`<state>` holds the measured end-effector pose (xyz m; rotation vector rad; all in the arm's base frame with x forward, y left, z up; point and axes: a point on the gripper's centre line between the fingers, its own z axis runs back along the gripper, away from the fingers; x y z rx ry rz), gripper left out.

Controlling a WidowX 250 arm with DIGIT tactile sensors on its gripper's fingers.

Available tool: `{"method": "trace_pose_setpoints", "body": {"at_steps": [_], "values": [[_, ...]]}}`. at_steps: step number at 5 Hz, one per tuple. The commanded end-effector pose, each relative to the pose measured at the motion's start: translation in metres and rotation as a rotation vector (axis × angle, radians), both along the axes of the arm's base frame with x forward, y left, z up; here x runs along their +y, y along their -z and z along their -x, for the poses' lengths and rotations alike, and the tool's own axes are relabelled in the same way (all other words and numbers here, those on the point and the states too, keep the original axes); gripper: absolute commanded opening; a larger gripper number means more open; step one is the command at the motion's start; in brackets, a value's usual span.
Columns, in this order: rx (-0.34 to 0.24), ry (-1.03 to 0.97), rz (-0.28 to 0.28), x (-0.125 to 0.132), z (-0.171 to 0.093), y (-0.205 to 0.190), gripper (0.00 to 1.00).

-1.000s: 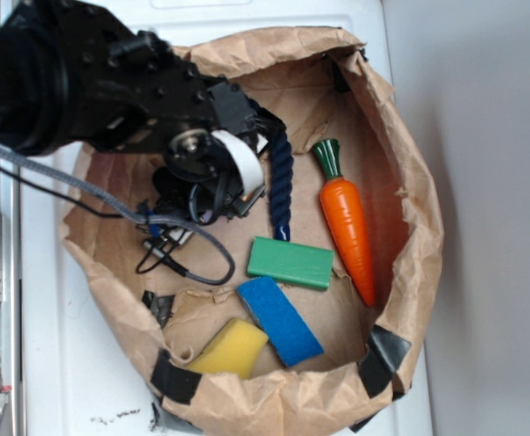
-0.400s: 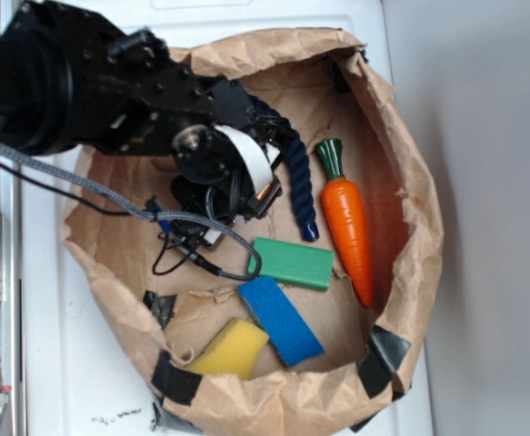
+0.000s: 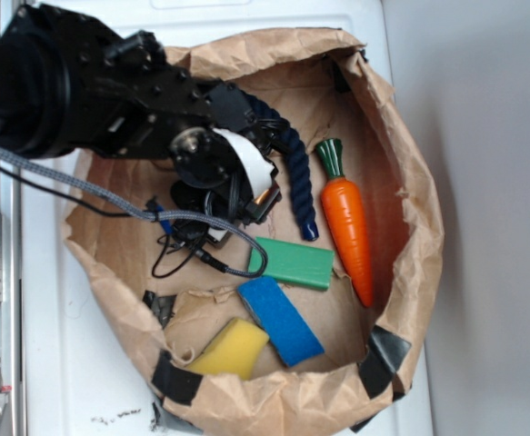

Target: Grab the blue rope.

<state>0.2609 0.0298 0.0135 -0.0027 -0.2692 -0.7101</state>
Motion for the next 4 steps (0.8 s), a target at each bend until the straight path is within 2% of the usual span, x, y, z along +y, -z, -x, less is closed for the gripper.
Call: {"method": "trace_pose_setpoints", "body": {"at_steps": [1,2,4], "values": [[-0.016,0.005,0.035,0.004,-0.007,-0.023,0.0],[-0.004,-0.047,0.084,0.007,-0.014,-0.055,0.0],[0.052,-0.165,0.096,0.009,-0.022,-0.123,0.0]]}}
